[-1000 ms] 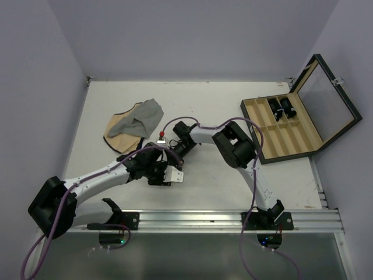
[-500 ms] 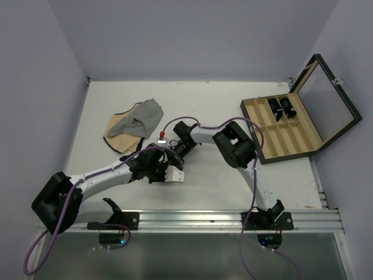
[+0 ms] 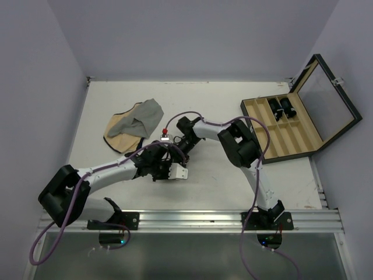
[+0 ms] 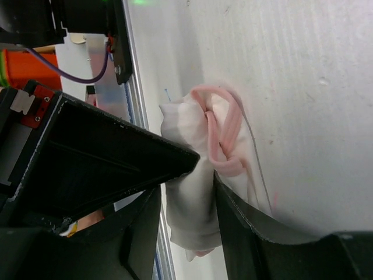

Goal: Roll the underwear

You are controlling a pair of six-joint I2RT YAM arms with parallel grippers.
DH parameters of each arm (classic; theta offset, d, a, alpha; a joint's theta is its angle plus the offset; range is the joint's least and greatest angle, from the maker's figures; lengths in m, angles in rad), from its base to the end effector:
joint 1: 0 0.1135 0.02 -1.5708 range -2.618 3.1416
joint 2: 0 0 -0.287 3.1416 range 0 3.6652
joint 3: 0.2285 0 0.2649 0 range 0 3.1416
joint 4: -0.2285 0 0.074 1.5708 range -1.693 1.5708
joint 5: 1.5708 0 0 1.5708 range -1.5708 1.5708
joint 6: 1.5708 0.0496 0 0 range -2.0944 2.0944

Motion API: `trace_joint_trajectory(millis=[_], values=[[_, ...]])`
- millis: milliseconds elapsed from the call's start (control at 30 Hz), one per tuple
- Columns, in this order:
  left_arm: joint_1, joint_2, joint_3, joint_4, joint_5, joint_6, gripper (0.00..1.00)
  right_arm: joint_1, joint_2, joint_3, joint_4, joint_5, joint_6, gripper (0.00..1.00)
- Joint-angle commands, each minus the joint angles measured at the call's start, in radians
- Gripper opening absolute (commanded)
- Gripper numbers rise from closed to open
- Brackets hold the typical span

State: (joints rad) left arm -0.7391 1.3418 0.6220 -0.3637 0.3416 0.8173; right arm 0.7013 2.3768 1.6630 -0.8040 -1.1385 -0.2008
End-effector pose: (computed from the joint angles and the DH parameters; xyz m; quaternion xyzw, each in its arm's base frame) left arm 0.1698 -0.1773 0.1614 0.7006 0.6523 -0.1555 0.2440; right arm 0.3273 0.3353 0.0940 0.3799 -0.7516 -0.5275 0.1118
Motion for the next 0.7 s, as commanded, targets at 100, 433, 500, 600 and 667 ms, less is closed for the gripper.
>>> trace_joint_trajectory(millis=[100,433,500,600,667], values=[[-0.006,0.092,-0.041,-0.205,0.062,-0.014,0.00,-0.101,-0.008,0.086,-0.017,0.244,-0.026,0.48],[0.003,0.200,0.106,-0.382,0.174,0.037,0.00,-0.324,-0.198,0.138,-0.014,0.208,0.009,0.57],[0.036,0.270,0.186,-0.457,0.235,0.054,0.00,-0.353,-0.246,0.115,-0.014,0.189,0.001,0.63],[0.104,0.391,0.313,-0.576,0.301,0.123,0.00,-0.378,-0.356,0.049,-0.044,0.224,-0.086,0.65],[0.168,0.491,0.381,-0.665,0.326,0.181,0.01,-0.378,-0.468,-0.035,-0.038,0.247,-0.161,0.65]])
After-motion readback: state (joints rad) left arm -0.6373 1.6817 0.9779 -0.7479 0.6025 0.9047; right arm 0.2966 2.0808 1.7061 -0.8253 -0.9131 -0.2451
